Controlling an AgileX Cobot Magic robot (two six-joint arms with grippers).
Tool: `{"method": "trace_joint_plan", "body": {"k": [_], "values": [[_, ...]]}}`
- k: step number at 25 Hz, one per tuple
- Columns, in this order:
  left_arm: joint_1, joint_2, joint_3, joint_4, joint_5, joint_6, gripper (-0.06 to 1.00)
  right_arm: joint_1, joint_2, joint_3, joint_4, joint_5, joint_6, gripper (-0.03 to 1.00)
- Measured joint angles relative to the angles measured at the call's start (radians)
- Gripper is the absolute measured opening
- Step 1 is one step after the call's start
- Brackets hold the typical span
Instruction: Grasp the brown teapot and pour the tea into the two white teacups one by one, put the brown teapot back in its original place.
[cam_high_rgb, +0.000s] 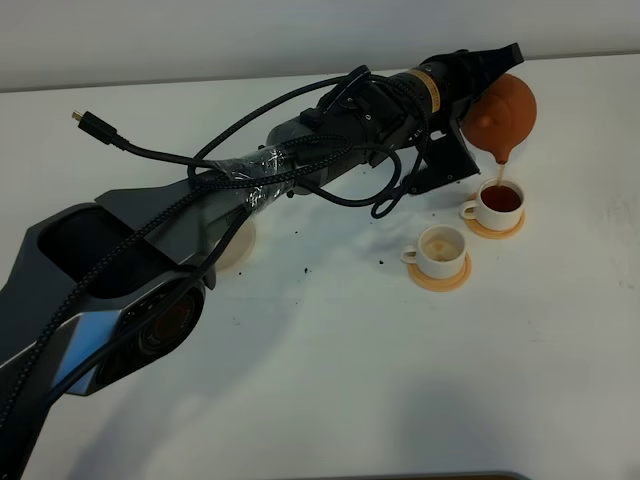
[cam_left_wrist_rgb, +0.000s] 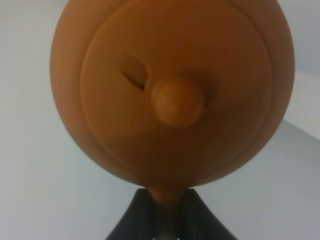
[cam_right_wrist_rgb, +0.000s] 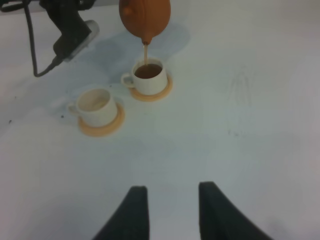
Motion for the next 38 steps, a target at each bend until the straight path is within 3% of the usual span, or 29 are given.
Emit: {"method": "trace_joint_plan", "body": {"k": [4,11,26,32,38], "values": [[0.000,0.000,0.000,-0.003,0.053,-0.023,0.11,0.000,0.000,0.000,0.000,0.000,0.000,0.24],[0.000,0.000,0.000,-0.081,0.118,-0.117,0.11,0.000,0.000,0.000,0.000,0.000,0.000,0.24],[0.003,-0.024,0.000,-0.085,0.277,-0.357,0.11,0.000,0.000,0.000,0.001,0.000,0.000,0.24],[0.017,-0.079,0.000,-0.085,0.400,-0.433,0.11,0.000,0.000,0.000,0.001,0.000,0.000,0.24],[0.042,-0.114,0.000,-0.084,0.549,-0.587,0.11,0.000,0.000,0.000,0.001,0.000,0.000,0.24]]}}
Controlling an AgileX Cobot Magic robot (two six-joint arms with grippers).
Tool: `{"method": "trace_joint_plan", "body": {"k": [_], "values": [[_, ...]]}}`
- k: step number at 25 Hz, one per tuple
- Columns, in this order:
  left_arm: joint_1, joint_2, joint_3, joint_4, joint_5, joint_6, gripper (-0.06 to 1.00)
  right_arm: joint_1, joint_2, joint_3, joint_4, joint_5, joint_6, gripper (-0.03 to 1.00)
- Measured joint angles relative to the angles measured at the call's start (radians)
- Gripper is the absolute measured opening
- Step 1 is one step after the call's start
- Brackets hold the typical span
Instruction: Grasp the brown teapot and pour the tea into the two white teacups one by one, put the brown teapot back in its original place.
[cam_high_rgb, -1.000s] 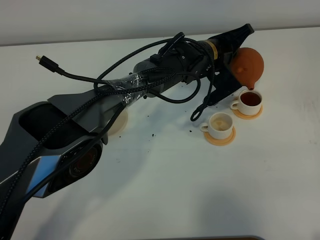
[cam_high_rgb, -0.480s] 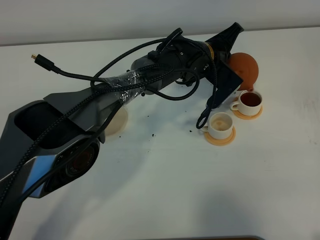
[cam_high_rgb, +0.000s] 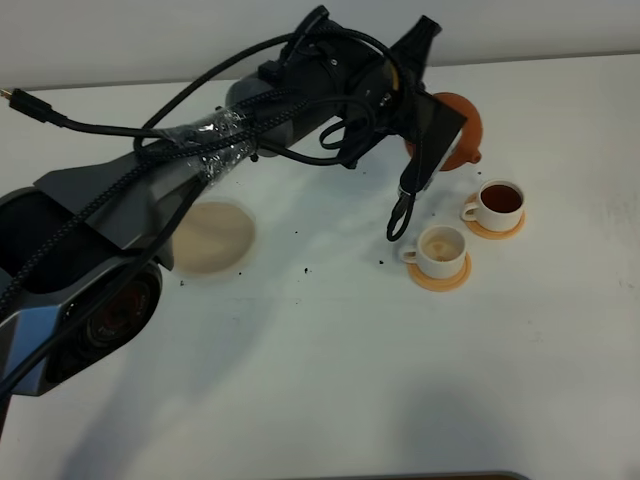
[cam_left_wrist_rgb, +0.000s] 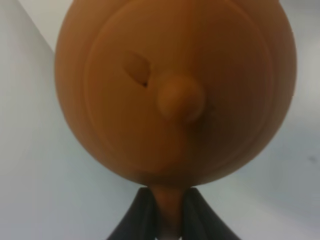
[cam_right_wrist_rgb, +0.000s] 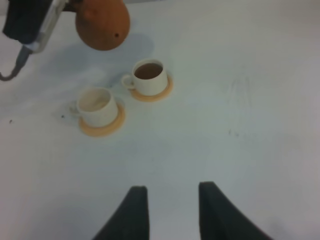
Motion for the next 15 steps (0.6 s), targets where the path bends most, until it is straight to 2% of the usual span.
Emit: {"method": "trace_joint_plan", "body": {"k": [8,11,15], "values": [[0.025,0.001,0.000,-0.018,0.162,-0.298,0.11,0.000,0.000,0.000,0.001,0.000,0.001,0.24],[0.038,0.001,0.000,-0.061,0.214,-0.388,0.11,0.000,0.000,0.000,0.001,0.000,0.001,0.24],[0.062,0.001,0.000,-0.159,0.302,-0.435,0.11,0.000,0.000,0.000,0.001,0.000,0.001,0.24]]}}
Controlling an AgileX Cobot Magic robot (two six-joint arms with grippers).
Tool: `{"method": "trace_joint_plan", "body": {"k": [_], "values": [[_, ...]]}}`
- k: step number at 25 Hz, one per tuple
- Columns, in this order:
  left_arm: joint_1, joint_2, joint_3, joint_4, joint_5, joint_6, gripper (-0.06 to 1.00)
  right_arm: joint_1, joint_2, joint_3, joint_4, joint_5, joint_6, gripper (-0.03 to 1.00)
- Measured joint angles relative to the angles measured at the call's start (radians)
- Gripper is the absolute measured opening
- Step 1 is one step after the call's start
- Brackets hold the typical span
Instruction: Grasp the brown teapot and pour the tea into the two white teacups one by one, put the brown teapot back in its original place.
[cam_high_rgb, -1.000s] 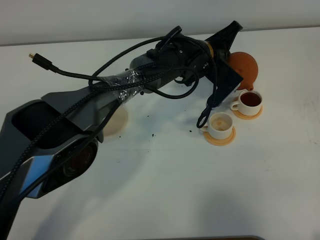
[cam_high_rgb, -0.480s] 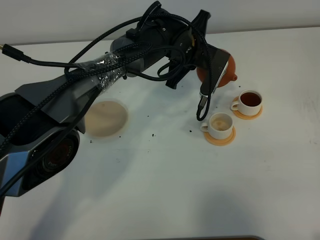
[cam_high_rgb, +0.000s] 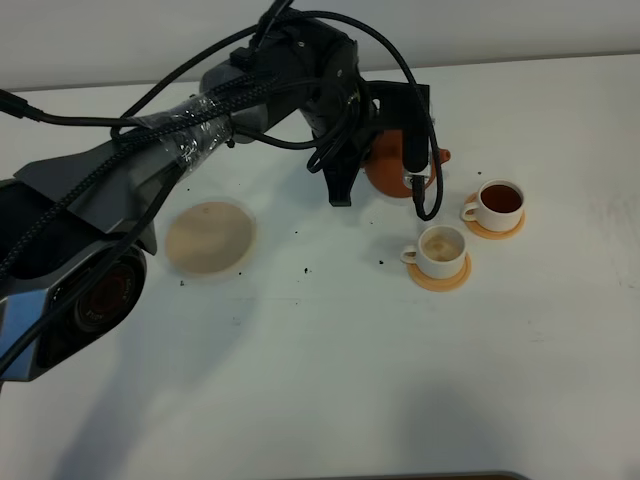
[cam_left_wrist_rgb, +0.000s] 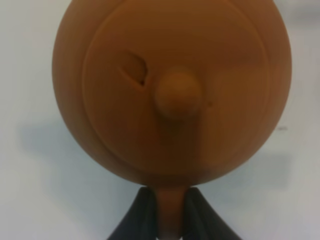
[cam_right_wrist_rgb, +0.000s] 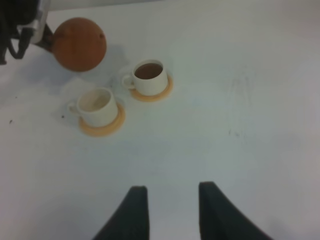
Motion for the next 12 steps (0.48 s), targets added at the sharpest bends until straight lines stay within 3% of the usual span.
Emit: {"method": "trace_joint_plan", "body": {"k": [12], "values": [[0.033,0.000,0.000,-0.131,0.053,-0.045,0.11,0.000,0.000,0.000,0.000,0.000,0.000,0.24]]}}
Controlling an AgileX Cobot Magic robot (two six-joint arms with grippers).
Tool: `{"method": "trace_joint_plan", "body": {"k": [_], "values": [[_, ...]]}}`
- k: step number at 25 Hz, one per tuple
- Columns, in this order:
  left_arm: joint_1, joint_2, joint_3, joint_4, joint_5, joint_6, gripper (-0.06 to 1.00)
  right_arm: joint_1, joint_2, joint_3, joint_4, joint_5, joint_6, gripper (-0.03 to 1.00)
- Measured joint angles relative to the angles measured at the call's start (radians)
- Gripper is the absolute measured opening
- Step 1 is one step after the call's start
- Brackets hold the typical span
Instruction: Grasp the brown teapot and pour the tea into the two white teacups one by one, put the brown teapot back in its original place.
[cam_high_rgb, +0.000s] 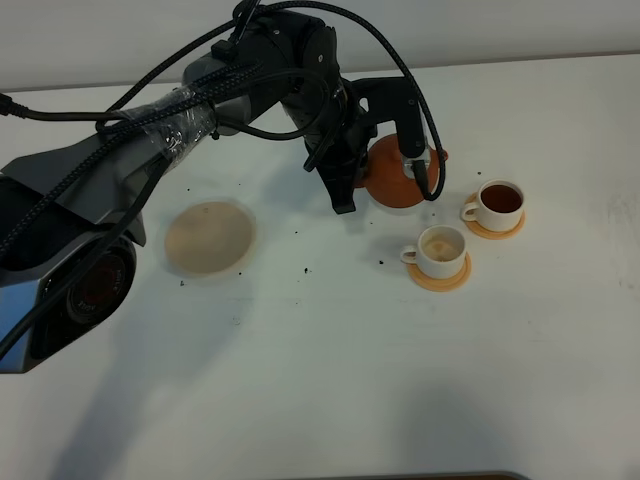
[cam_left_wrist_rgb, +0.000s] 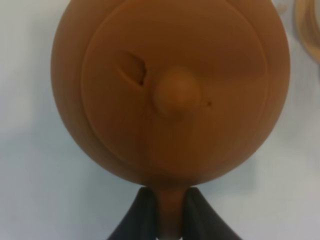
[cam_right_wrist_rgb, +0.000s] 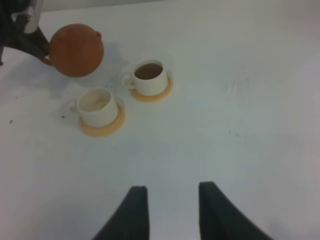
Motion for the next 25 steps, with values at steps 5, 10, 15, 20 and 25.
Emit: {"method": "trace_joint_plan", "body": {"k": [5,10,15,20,25], "values": [[0.001,0.018,-0.001,-0.007,0.000,-0.004,0.11,0.000,0.000,0.000,0.000,0.000,0.000,0.24],[0.005,0.054,-0.002,-0.005,-0.016,0.004,0.11,0.000,0.000,0.000,0.000,0.000,0.000,0.24],[0.006,0.054,-0.049,-0.006,0.023,0.024,0.11,0.000,0.000,0.000,0.000,0.000,0.000,0.24],[0.006,0.006,-0.065,-0.006,0.176,0.092,0.11,0.000,0.000,0.000,0.000,0.000,0.000,0.24],[0.005,-0.047,-0.067,-0.007,0.235,0.102,0.11,0.000,0.000,0.000,0.000,0.000,0.000,0.24]]}}
